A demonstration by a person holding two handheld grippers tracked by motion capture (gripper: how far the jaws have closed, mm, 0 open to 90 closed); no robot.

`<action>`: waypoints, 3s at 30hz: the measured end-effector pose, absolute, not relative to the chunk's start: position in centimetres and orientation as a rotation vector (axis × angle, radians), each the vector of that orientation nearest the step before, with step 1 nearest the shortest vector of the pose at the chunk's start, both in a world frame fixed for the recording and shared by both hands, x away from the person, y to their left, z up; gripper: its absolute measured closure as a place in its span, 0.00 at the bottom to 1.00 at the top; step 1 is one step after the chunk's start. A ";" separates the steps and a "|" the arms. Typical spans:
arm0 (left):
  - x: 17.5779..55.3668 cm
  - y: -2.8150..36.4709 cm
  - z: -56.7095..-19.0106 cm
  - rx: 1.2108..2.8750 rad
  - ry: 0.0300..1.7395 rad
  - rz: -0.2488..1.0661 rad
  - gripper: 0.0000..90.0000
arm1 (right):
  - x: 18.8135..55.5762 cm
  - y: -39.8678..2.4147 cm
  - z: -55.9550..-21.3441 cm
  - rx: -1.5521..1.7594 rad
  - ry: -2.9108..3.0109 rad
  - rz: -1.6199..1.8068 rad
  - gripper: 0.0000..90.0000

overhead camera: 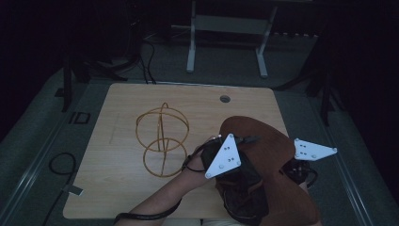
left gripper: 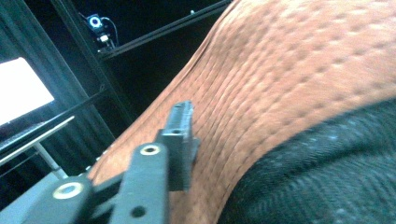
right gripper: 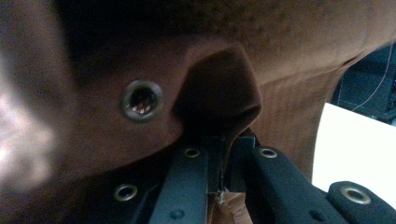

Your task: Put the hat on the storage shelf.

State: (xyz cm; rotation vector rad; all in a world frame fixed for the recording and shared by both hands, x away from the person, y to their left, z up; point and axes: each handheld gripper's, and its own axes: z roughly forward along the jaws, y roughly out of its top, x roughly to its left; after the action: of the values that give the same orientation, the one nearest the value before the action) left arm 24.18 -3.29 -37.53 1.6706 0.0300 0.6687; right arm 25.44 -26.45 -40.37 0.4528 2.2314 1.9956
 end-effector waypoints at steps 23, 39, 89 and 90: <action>24.4 0.9 -37.8 1.733 0.233 0.677 0.48 | 27.0 -30.2 -37.6 0.581 2.029 1.978 0.98; 23.7 5.1 -46.0 1.875 0.385 0.535 0.49 | 30.1 -30.4 -35.7 0.637 1.955 1.969 0.98; 18.7 30.3 -57.1 1.480 1.414 0.894 0.02 | 39.9 -11.8 -28.7 0.471 2.221 1.832 0.97; 18.7 30.4 -57.1 1.470 1.416 0.893 0.02 | 39.9 -11.0 -28.8 0.460 2.245 1.819 0.97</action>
State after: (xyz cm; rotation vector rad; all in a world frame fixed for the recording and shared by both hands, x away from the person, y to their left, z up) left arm 18.67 30.44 -57.09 1.4698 1.4161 0.8934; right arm 39.94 -10.99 -28.79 0.4602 2.2454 1.8186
